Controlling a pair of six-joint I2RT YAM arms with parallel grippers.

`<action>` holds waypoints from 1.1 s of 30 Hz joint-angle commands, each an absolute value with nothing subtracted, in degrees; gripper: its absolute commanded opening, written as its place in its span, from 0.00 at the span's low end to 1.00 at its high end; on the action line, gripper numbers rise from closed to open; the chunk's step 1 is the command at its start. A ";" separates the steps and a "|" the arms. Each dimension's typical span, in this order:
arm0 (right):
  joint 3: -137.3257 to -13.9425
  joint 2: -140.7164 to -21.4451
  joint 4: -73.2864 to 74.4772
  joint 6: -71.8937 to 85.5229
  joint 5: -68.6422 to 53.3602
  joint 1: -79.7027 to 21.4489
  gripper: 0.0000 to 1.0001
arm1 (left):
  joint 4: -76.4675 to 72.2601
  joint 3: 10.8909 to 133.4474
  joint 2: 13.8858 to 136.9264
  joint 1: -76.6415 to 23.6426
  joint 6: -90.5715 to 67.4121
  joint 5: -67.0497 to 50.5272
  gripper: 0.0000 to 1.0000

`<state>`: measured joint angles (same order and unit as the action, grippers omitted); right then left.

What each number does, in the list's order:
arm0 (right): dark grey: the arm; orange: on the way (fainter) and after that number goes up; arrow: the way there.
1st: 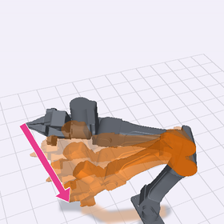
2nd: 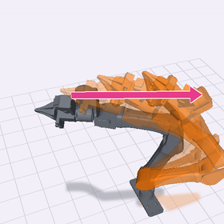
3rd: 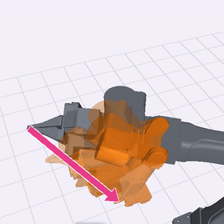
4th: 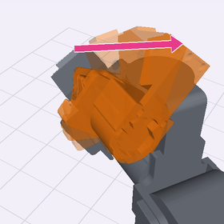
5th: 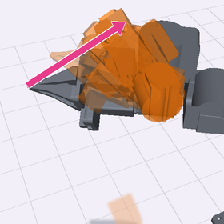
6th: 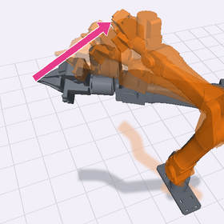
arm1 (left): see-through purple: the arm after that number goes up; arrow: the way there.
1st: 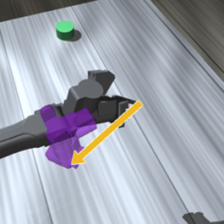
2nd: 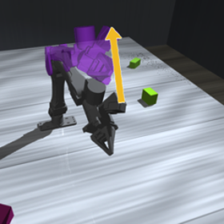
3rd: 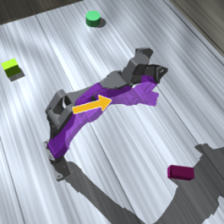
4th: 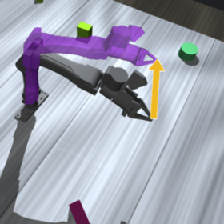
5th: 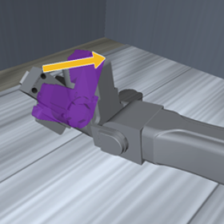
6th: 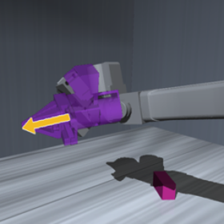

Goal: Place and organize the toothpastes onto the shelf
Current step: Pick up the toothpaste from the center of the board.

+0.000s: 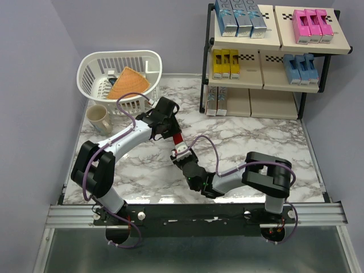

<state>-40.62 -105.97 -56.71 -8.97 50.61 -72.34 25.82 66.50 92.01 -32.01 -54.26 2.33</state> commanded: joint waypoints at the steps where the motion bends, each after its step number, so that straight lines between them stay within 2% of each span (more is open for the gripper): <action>1: -41.04 -105.73 -55.72 -8.79 55.54 -72.69 0.44 | 24.35 66.97 88.60 -32.34 -54.06 3.60 0.49; 3: -40.70 -104.69 -54.59 -7.83 54.94 -72.69 0.41 | 24.08 67.67 88.42 -32.34 -51.78 3.60 0.57; 4: -40.52 -103.98 -53.54 -7.04 54.58 -72.69 0.36 | 24.52 68.20 88.59 -32.34 -50.98 3.86 0.69; 7: -39.29 -100.03 -48.26 -1.60 51.69 -72.69 0.30 | 25.84 70.04 88.07 -32.26 -46.24 5.62 0.84; 13: -37.27 -92.31 -40.88 5.52 47.73 -72.60 0.27 | 24.44 70.84 81.15 -30.76 -38.69 14.93 0.99; 20: -33.57 -81.23 -24.64 22.98 40.62 -69.18 0.27 | 12.32 60.40 62.78 -30.32 -23.59 25.66 0.99; 25: -29.10 -66.82 -13.55 32.24 29.90 -61.89 0.26 | 6.68 52.66 48.64 -30.15 -15.92 29.96 0.99; 33: -27.42 -48.18 6.03 41.48 25.23 -48.28 0.26 | 1.15 42.37 35.08 -30.06 -9.58 28.39 0.99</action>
